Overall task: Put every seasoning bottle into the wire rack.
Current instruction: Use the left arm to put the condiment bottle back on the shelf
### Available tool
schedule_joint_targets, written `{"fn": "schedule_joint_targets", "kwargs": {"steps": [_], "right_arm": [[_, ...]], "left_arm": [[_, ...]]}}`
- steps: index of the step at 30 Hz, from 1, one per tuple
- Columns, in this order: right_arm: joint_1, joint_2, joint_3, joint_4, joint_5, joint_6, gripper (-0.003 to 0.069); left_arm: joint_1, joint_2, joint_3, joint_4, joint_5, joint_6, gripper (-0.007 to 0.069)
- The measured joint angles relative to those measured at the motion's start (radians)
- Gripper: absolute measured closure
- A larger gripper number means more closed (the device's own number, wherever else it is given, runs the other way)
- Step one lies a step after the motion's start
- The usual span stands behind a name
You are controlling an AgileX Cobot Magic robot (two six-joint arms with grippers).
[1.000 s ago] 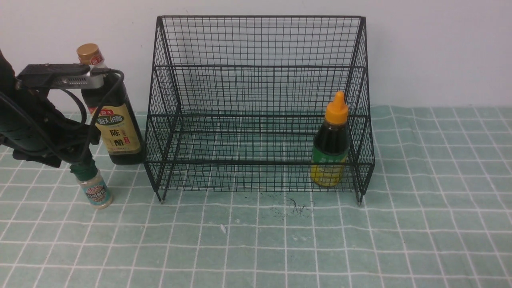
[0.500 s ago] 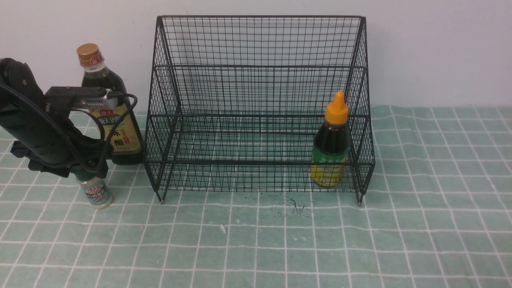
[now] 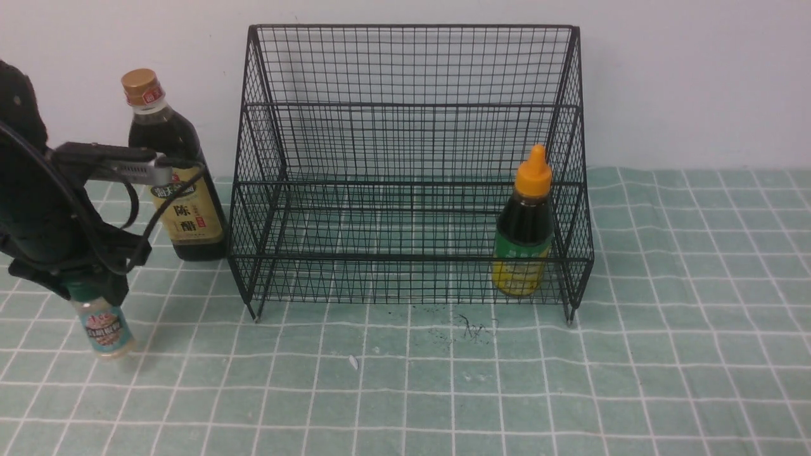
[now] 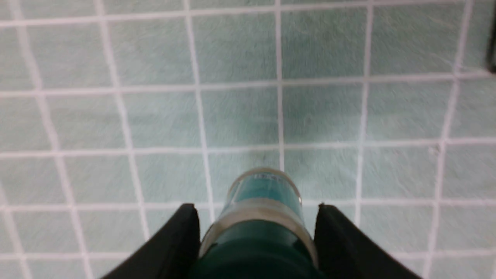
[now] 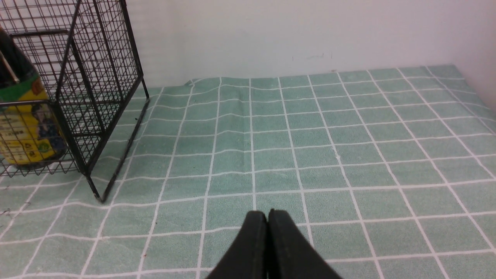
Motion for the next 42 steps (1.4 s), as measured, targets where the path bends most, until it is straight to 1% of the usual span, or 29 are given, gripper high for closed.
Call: {"fn": "schedule_joint_targets", "kwargs": {"steps": [2, 4, 6, 8, 9, 10, 11, 12, 14, 16, 18, 21, 24, 32, 39, 42], "right_arm": [[0.0, 0.0, 0.0, 0.0, 0.0, 0.0, 0.0672], [0.0, 0.0, 0.0, 0.0, 0.0, 0.0, 0.0672], [0.0, 0.0, 0.0, 0.0, 0.0, 0.0, 0.0672], [0.0, 0.0, 0.0, 0.0, 0.0, 0.0, 0.0672], [0.0, 0.0, 0.0, 0.0, 0.0, 0.0, 0.0672], [0.0, 0.0, 0.0, 0.0, 0.0, 0.0, 0.0672], [0.0, 0.0, 0.0, 0.0, 0.0, 0.0, 0.0672], [0.0, 0.0, 0.0, 0.0, 0.0, 0.0, 0.0672], [0.0, 0.0, 0.0, 0.0, 0.0, 0.0, 0.0672], [0.0, 0.0, 0.0, 0.0, 0.0, 0.0, 0.0672], [0.0, 0.0, 0.0, 0.0, 0.0, -0.001, 0.0672], [0.0, 0.0, 0.0, 0.0, 0.0, -0.001, 0.0672], [0.0, 0.0, 0.0, 0.0, 0.0, -0.001, 0.0672], [0.0, 0.0, 0.0, 0.0, 0.0, -0.001, 0.0672], [0.0, 0.0, 0.0, 0.0, 0.0, -0.001, 0.0672], [0.0, 0.0, 0.0, 0.0, 0.0, -0.001, 0.0672]], "left_arm": [[0.0, -0.051, -0.008, -0.014, 0.016, 0.0, 0.0284], [-0.016, -0.151, -0.017, -0.059, 0.025, 0.005, 0.0284], [-0.04, -0.184, -0.018, -0.079, 0.022, 0.011, 0.0284], [-0.132, -0.25, -0.019, -0.11, -0.012, 0.03, 0.0284], [-0.14, -0.252, -0.019, -0.112, -0.021, 0.03, 0.0284], [-0.216, -0.261, -0.023, -0.113, -0.052, 0.028, 0.0284], [-0.216, -0.261, -0.024, -0.113, -0.056, 0.028, 0.0284], [-0.281, -0.253, -0.033, -0.108, -0.087, 0.013, 0.0284], [-0.343, -0.224, -0.055, -0.081, -0.114, -0.027, 0.0284], [-0.397, -0.179, -0.094, -0.041, -0.131, -0.082, 0.0284], [-0.427, -0.124, -0.141, 0.007, -0.136, -0.13, 0.0284], [-0.449, -0.048, -0.197, 0.06, -0.137, -0.155, 0.0284], [-0.451, 0.022, -0.232, 0.069, -0.138, -0.163, 0.0284], [-0.451, 0.171, -0.24, 0.075, -0.141, -0.163, 0.0284], [-0.451, 0.204, -0.243, 0.075, -0.148, -0.166, 0.0284], [-0.451, 0.204, -0.243, 0.075, -0.148, -0.167, 0.0248]]}}
